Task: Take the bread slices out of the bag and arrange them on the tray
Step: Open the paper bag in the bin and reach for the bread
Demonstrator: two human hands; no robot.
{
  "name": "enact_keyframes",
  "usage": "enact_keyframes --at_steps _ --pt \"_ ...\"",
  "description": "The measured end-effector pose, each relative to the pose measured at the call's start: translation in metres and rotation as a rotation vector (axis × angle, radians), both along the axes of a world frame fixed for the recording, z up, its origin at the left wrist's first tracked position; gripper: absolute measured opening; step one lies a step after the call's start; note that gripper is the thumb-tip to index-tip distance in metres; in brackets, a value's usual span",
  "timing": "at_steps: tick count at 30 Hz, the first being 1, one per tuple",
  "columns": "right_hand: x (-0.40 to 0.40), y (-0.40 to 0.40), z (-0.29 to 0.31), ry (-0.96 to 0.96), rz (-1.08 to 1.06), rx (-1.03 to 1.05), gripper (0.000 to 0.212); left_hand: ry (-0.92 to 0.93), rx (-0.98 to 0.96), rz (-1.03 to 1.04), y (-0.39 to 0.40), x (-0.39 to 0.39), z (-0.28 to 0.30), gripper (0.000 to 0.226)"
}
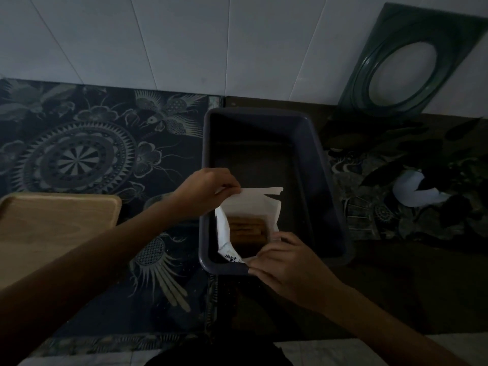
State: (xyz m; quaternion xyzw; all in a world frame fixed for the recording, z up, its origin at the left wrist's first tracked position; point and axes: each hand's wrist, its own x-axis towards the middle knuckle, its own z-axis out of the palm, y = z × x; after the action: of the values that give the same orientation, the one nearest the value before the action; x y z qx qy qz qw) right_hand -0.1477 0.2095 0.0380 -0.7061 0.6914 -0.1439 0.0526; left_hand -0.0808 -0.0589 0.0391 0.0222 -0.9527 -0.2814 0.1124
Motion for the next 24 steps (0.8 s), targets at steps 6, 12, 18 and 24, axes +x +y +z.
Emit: enact_keyframes --at_steps 6,12,18,24 --pt "-0.006 -0.04 0.027 -0.073 -0.065 0.001 0.028 -0.007 0.021 -0.038 0.008 0.007 0.003 0.018" --pt "-0.02 -0.105 0.025 0.013 -0.093 0.472 0.032 -0.024 0.043 -0.016 0.007 0.009 0.007 0.019" --pt "-0.004 -0.129 -0.009 0.126 -0.227 0.689 0.046 -0.006 0.078 0.035 -0.002 0.01 0.002 0.015" --pt "0.005 -0.123 -0.032 0.169 -0.289 0.805 0.091 -0.004 0.099 0.042 -0.01 0.009 -0.001 0.015"
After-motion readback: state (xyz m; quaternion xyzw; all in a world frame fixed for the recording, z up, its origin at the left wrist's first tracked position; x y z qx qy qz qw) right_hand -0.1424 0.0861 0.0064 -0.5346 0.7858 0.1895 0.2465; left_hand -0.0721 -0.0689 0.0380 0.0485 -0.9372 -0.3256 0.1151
